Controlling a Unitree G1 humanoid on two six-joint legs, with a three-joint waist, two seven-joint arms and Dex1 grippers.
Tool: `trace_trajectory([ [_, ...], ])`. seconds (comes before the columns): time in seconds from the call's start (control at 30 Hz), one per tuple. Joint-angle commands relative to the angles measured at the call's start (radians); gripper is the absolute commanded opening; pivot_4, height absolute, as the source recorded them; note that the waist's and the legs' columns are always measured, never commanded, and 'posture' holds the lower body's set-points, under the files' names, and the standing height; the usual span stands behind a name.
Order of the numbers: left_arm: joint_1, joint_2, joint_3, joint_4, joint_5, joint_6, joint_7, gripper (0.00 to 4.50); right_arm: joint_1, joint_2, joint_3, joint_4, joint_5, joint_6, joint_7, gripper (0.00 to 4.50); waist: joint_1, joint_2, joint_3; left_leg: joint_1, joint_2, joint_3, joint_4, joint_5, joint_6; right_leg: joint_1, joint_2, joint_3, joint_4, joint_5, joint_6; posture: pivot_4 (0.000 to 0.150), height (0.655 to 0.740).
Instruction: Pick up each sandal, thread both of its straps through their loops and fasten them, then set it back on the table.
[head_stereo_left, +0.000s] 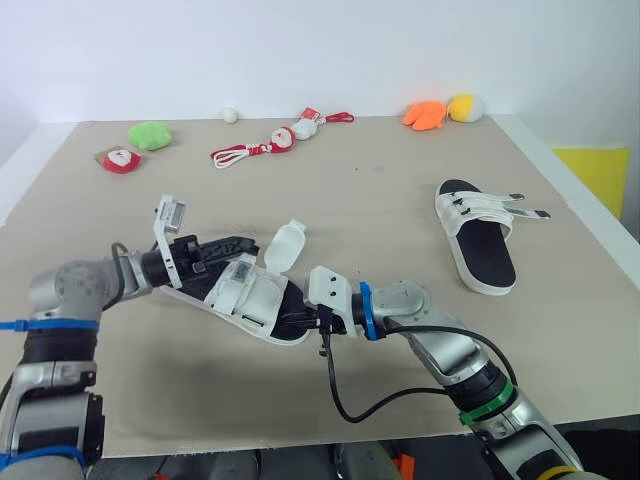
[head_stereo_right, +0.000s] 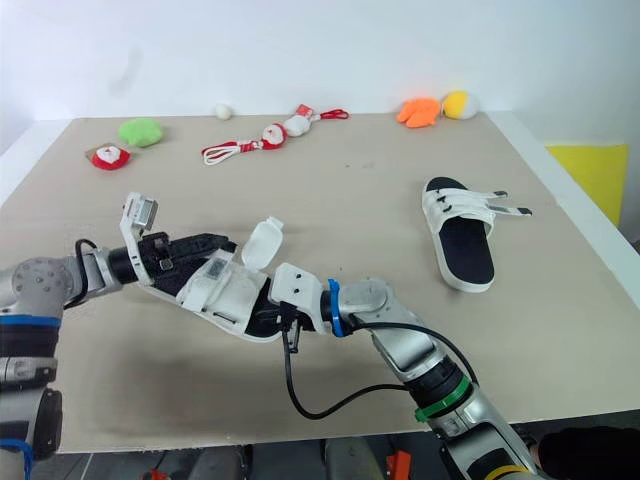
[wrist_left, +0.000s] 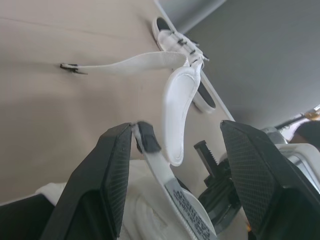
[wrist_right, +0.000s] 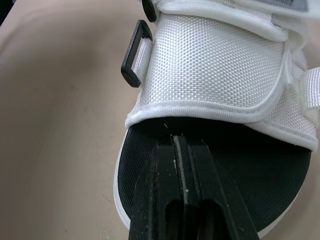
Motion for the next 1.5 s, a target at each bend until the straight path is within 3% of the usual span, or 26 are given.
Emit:
trace_trajectory([
  [0.03, -0.076, 0.024, -0.035, 0.082, 0.057, 0.016, -0.081, 2.89, 0.001, -0.005, -0.003, -0.011, 0.001, 0.004, 0.001, 0.0, 0.0, 0.0, 0.0, 0.0, 0.0, 0.0, 0.0, 0.0, 0.0, 0.0, 0.0, 0.0, 0.0, 0.0, 0.0, 0.15, 0.74],
  [0.27, -0.137, 0.034, -0.137, 0.169, 0.179, 0.009, -0.217, 2.89, 0.006, -0.004, -0.007, -0.019, 0.002, 0.011, -0.007, 0.0, 0.0, 0.0, 0.0, 0.0, 0.0, 0.0, -0.002, 0.0, 0.0, 0.0, 0.0, 0.0, 0.0, -0.001, 0.0, 0.15, 0.74],
  [0.37, -0.165, 0.028, -0.153, 0.209, 0.218, -0.002, -0.254, 2.08, 0.008, -0.003, -0.007, -0.02, 0.002, 0.012, -0.01, 0.0, 0.0, 0.0, 0.0, 0.0, 0.0, -0.001, -0.002, 0.0, 0.0, 0.0, 0.0, 0.0, 0.0, -0.001, 0.0, 0.15, 0.74],
  [0.5, -0.212, 0.011, -0.139, 0.271, 0.253, -0.013, -0.273, 0.05, 0.008, 0.0, -0.007, -0.017, 0.003, 0.012, -0.014, 0.0, 0.0, 0.0, 0.0, 0.0, 0.0, -0.001, -0.001, 0.0, 0.0, 0.0, 0.0, 0.0, 0.0, -0.001, 0.0, 0.15, 0.74],
  [1.2, -0.302, -0.018, -0.03, 0.354, 0.263, -0.001, -0.325, 0.02, 0.008, 0.0, -0.004, -0.016, 0.003, 0.007, -0.018, 0.0, 0.0, 0.0, 0.0, -0.002, 0.0, -0.002, -0.002, 0.0, 0.0, -0.001, 0.001, -0.001, 0.0, -0.001, 0.001, 0.15, 0.74],
  [1.5, -0.24, -0.041, -0.12, 0.354, 0.389, -0.084, -0.28, 0.02, 0.007, -0.001, -0.003, -0.017, 0.004, 0.005, -0.02, 0.0, 0.0, 0.0, 0.0, -0.002, 0.0, -0.003, -0.002, 0.0, 0.0, -0.001, 0.0, -0.001, 0.0, -0.001, 0.001, 0.15, 0.74],
])
